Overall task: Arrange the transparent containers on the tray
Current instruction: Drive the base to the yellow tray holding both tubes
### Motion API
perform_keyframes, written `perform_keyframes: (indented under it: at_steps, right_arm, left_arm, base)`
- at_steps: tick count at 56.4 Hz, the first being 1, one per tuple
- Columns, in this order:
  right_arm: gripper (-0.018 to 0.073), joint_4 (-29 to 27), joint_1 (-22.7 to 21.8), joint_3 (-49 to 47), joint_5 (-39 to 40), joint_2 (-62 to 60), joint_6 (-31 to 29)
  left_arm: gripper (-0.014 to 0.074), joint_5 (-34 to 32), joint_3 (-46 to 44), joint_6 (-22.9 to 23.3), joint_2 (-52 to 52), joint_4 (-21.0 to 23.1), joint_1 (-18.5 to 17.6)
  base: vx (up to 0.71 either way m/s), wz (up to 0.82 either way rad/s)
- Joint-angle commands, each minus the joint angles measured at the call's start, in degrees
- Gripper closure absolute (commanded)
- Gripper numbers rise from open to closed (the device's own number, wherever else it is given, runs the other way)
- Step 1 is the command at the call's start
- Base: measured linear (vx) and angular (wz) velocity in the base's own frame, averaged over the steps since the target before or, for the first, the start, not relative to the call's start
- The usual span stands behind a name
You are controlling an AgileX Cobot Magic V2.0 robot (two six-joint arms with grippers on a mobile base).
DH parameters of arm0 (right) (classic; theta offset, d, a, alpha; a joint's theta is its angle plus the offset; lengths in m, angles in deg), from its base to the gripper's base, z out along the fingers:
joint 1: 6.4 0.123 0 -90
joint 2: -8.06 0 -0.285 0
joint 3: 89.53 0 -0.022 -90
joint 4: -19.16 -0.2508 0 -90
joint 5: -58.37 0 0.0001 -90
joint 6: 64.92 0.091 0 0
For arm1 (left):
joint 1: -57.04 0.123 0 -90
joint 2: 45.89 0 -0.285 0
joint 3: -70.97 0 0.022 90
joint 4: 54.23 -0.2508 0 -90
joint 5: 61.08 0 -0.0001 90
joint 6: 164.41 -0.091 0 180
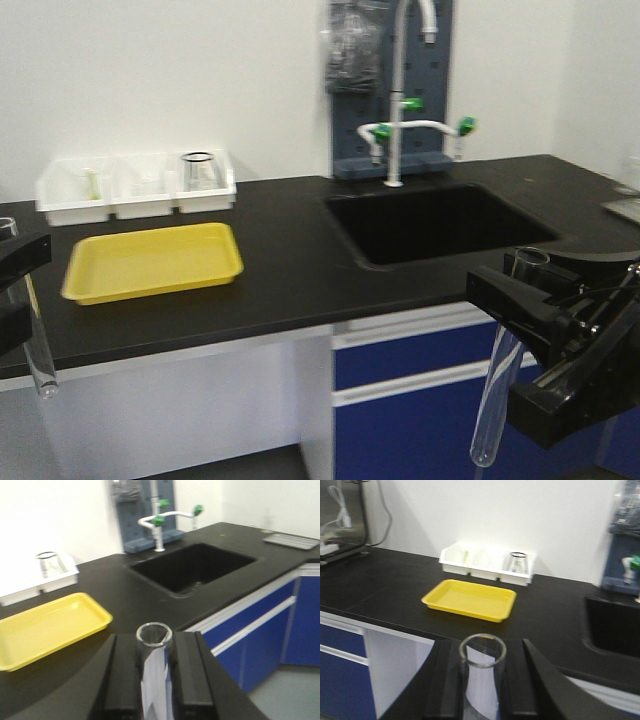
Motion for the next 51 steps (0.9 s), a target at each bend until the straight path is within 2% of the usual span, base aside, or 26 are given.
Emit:
perform_keyframes:
  at_steps: [1, 23, 51]
  right_arm:
    - [0.0568, 0.28, -0.26, -1.64, 4.69, -0.6, -0.38]
    - [0.0568, 0.28, -0.26, -1.64, 4.69, -0.6, -0.38]
    - [0.0568, 0.28, -0.26, -1.64, 4.69, -0.6, -0.38]
  left_arm:
    - [0.0599, -4.88, -1.76, 0.3, -0.72, 0.38, -0.36]
    - [0.0599, -4.88, -1.76, 0.3, -0.72, 0.38, -0.36]
    - [0.0599, -4.83, -1.76, 0.3, -0.72, 0.38, -0.36]
  base:
    - [0.2, 0.64]
    - [0.24, 0.47]
    - [0.32, 0.12]
